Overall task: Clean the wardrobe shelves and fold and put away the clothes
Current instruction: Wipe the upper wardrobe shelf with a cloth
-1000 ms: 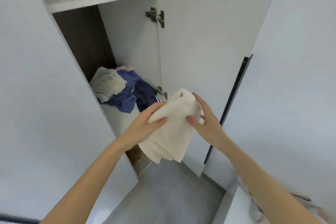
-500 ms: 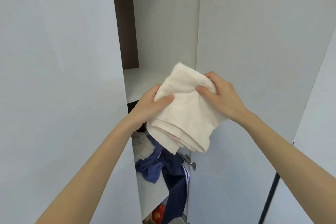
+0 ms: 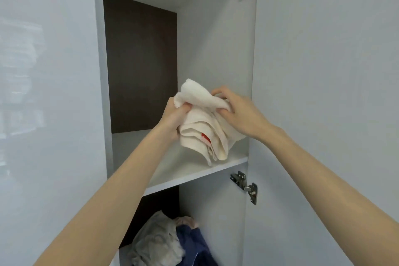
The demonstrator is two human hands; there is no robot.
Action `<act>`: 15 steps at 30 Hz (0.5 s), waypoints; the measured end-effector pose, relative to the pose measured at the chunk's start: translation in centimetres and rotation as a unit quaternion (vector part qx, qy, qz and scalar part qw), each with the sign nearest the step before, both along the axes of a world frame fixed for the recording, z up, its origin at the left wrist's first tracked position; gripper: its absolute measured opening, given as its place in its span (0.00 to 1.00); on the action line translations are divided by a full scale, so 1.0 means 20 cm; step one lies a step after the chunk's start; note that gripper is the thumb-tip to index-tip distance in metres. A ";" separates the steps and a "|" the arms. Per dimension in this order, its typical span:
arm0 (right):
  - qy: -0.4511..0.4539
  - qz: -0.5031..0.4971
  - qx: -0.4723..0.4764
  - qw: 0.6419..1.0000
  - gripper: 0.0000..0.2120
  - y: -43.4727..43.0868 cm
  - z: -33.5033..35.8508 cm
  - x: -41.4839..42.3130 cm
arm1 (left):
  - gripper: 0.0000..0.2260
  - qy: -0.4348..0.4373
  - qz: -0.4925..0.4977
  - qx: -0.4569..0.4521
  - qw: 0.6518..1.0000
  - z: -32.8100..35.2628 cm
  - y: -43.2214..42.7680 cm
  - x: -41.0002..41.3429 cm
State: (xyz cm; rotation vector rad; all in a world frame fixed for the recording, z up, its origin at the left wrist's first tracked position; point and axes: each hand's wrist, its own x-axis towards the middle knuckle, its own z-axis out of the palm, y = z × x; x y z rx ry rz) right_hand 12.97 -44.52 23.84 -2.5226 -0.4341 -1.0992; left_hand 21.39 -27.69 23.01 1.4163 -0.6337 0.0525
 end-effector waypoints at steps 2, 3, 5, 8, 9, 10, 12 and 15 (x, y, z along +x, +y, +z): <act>-0.004 0.020 -0.017 1.000 0.16 -0.05 0.04 0.14 | 0.08 0.034 0.005 -0.031 0.999 0.03 -0.06 0.12; 0.017 0.033 -0.015 0.999 0.18 -0.07 0.06 0.21 | 0.08 0.074 0.001 -0.052 0.996 0.04 -0.07 0.16; 0.118 0.076 0.004 0.990 0.24 -0.10 0.06 0.32 | 0.08 0.174 0.003 -0.087 0.981 0.05 -0.10 0.26; 0.211 0.134 0.021 0.968 0.38 -0.12 0.01 0.48 | 0.08 0.242 0.011 -0.124 0.962 0.05 -0.09 0.33; 0.193 0.140 0.019 0.971 0.39 -0.13 -0.02 0.53 | 0.08 0.252 0.012 -0.141 0.957 0.04 -0.09 0.34; 0.166 0.140 0.017 0.976 0.37 -0.13 -0.05 0.58 | 0.08 0.258 0.010 -0.153 0.954 0.04 -0.09 0.35; 0.115 0.125 0.007 0.985 0.30 -0.12 -0.07 0.67 | 0.07 0.260 0.001 -0.181 0.949 0.04 -0.08 0.35; 0.040 0.095 -0.027 0.994 0.22 -0.08 -0.07 0.78 | 0.09 0.232 -0.016 -0.206 0.951 0.03 -0.05 0.39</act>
